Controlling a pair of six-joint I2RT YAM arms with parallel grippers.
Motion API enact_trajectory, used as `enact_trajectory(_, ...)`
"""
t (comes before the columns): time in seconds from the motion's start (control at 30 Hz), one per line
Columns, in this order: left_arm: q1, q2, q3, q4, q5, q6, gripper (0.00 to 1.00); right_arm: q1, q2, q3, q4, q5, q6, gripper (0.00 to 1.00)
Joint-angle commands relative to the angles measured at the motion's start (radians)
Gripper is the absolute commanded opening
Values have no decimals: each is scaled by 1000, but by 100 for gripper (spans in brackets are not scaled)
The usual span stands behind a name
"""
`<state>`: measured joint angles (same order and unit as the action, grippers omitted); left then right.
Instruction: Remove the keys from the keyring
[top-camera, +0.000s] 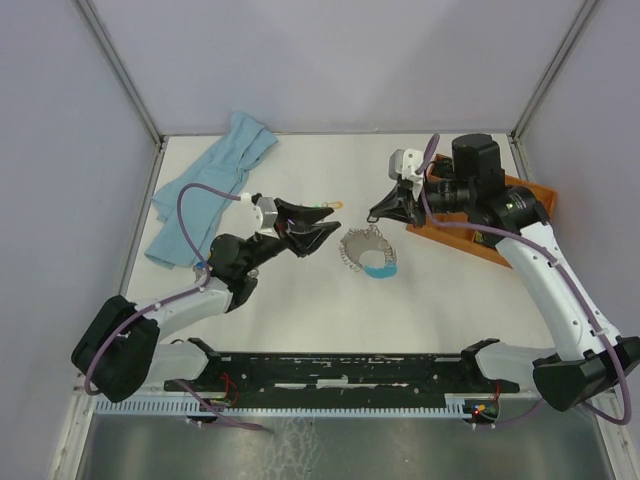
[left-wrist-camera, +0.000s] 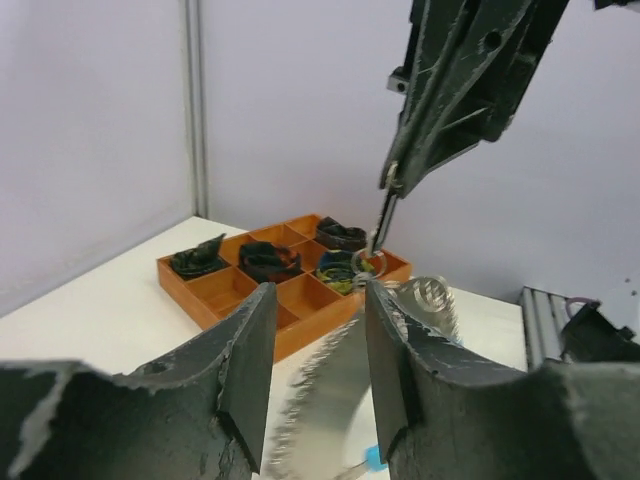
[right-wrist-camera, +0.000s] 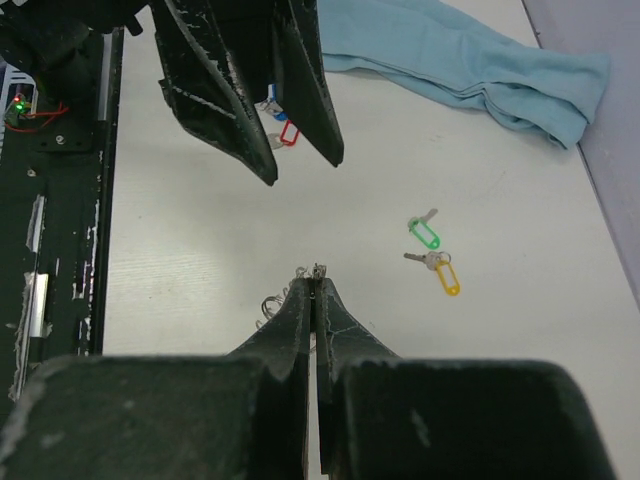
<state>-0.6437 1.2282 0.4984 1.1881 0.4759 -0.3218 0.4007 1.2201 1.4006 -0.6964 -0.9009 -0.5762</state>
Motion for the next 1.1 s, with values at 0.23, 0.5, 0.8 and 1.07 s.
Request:
enact_trajectory(0.23,19,265,69,337,184,39,54,-34,46,120,-130,-93,-6,1)
enact_trajectory(0.5,0,380,128,476,239,32,52,-45,64,97,-110,-108,6,1)
enact_trajectory(0.8,-8,410,200,510,257,-35,54,-50,77,86,-105,-115,15,1)
enact_trajectory(1.07,-25,442,232,541,242,-188,58,-51,80,72,-98,-131,17,1)
